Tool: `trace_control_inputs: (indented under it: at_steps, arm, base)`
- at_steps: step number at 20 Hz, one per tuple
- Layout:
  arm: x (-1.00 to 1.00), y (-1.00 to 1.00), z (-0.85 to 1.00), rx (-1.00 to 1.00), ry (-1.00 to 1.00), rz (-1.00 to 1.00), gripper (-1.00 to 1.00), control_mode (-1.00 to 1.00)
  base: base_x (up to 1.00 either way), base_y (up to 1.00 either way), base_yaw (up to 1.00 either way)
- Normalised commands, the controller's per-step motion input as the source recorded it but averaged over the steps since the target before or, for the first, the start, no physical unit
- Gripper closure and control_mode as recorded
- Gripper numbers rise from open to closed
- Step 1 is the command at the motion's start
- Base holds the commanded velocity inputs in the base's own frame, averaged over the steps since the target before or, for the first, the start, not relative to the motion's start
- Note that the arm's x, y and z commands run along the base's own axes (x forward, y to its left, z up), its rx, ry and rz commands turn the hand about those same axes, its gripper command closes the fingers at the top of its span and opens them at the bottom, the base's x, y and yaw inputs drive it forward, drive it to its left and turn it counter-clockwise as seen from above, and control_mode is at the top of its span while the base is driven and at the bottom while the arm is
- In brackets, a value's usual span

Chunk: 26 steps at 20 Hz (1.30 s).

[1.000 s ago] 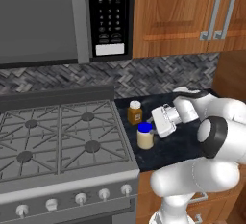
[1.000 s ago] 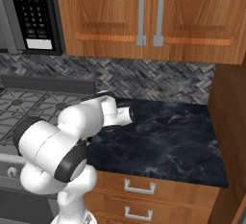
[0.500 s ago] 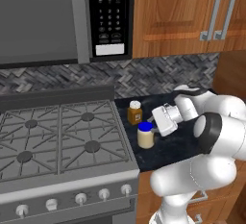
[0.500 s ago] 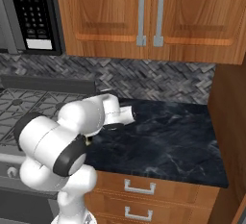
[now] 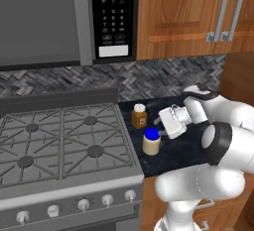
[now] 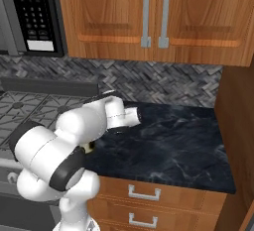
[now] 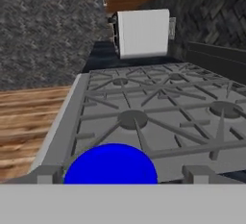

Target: Collect the turmeric, mayonnaise, and shaker from the cabinet and place them next to the stove.

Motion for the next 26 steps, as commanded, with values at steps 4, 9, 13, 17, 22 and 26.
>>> trace_control_inputs:
  at_steps: [4, 9, 13, 17, 22, 26]
  arm:
    - [-0.13, -0.04, 0.3, 0.0, 0.0, 0.0, -1.0, -1.0]
    - [-0.57, -0.07, 0.29, 0.0, 0.0, 0.0, -1.0, -1.0]
    - [-0.94, -0.05, 0.31, 0.0, 0.0, -0.04, -1.0, -1.0]
    - [-0.99, 0.0, 0.42, 0.0, 0.0, -0.11, -1.0, -1.0]
    - [-1.0, 0.02, 0.46, 0.0, 0.04, -0.18, -1.0, -1.0]
    - [-0.89, 0.16, 0.28, 0.0, 0.1, -0.24, -1.0, -1.0]
  base:
    - [0.0, 0.0, 0.0]
    - [0.0, 0.0, 0.0]
    - [0.0, 0.0, 0.0]
    - [0.0, 0.0, 0.0]
    - [0.0, 0.0, 0.0]
    - [0.0, 0.0, 0.0]
